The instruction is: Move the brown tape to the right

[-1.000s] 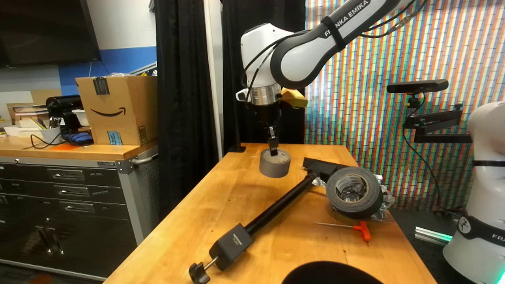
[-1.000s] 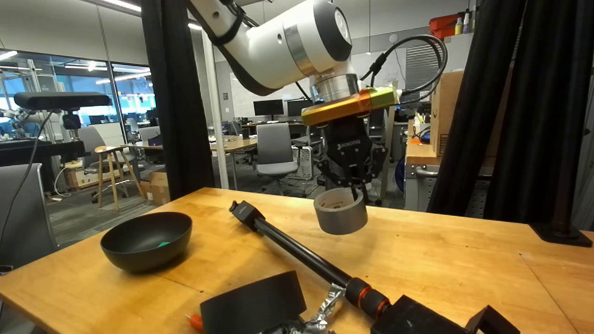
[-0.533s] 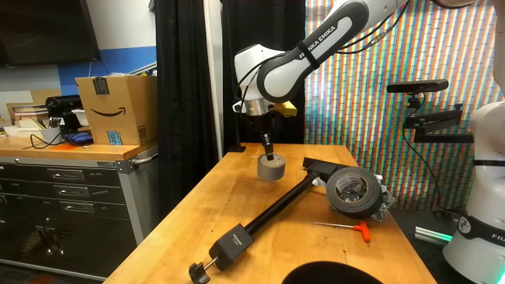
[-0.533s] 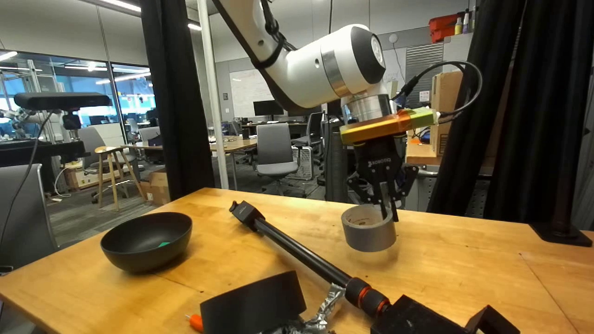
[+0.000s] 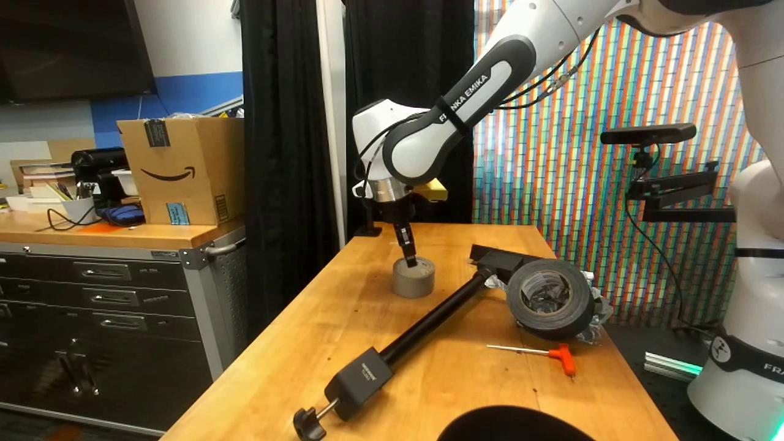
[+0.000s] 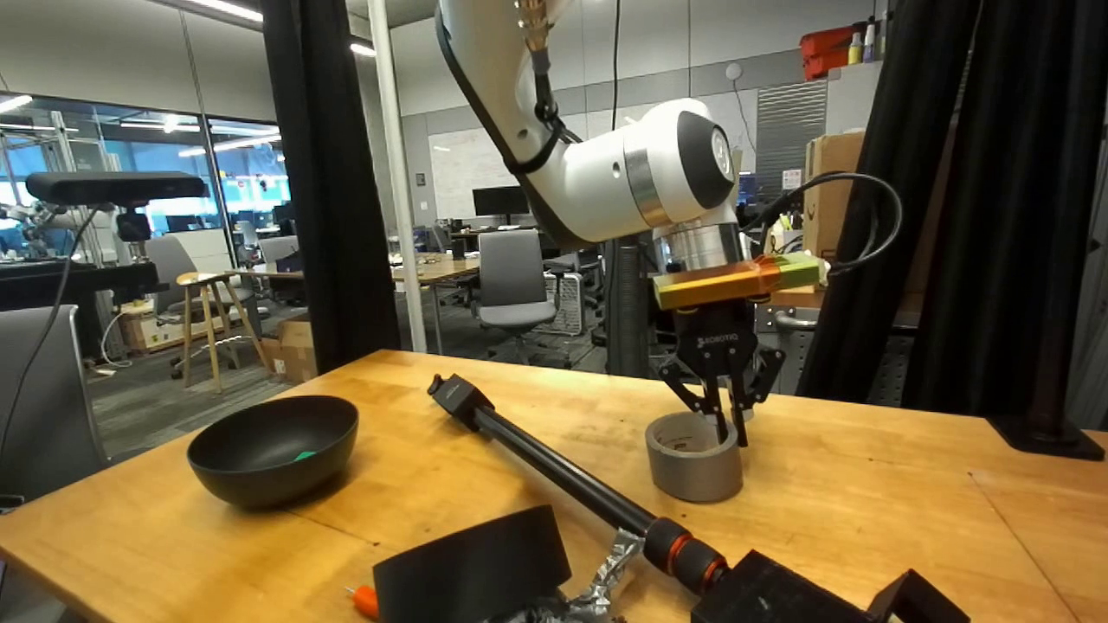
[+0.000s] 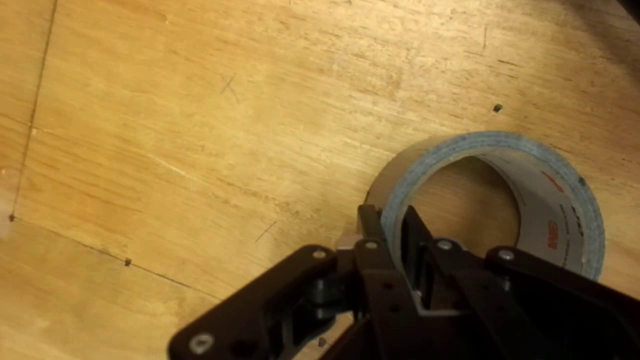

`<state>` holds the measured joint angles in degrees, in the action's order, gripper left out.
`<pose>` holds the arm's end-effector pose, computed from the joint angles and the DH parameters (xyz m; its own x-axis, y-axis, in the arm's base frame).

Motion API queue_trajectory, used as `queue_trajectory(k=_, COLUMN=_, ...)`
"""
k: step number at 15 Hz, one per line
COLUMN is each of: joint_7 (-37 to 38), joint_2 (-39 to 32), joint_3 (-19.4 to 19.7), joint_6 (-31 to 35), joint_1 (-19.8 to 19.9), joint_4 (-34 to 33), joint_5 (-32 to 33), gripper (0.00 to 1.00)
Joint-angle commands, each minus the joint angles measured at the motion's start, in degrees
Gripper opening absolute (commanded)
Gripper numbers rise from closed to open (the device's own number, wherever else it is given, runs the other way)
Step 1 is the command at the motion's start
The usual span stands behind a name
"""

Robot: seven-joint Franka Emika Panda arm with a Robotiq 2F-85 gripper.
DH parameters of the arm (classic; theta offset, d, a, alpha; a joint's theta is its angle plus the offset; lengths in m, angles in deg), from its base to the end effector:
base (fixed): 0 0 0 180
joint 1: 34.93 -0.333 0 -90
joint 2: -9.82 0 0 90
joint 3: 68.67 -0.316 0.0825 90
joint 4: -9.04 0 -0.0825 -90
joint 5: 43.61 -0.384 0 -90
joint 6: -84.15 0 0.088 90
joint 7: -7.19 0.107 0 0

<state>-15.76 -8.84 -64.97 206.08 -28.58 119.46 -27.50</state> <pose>0.5934 -0.1160 0.3128 0.9077 0.3551 -0.2234 0.3937 -0.9051 0.1609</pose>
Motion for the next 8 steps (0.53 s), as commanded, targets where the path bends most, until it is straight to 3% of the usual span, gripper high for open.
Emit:
queue_trajectory(k=1, joint_7=-2.54, joint_2=-2.67, joint_3=-0.73, joint_6=-0.19, joint_1=0.78, joint_4=-3.84, joint_5=-1.70, gripper=0.04)
queue_trajectory(k=2, joint_7=-2.81, joint_2=-2.83, joint_3=-0.83, joint_6=-0.20, joint_1=0.78, joint_4=-3.96, joint_5=-1.78, gripper=0.04)
queue_trajectory(k=4, joint_7=-1.39, joint_2=-1.72, joint_3=-0.34, joint_6=-0.15, joint_1=0.22, joint_4=-1.79, joint_5=-0.44, gripper=0.14)
queue_trajectory(k=8, joint_7=-1.96, joint_2=-1.82, joint_3=-0.42, joint_6=-0.21, joint_1=0.28, joint_4=-2.09, joint_5=-0.77, gripper=0.13)
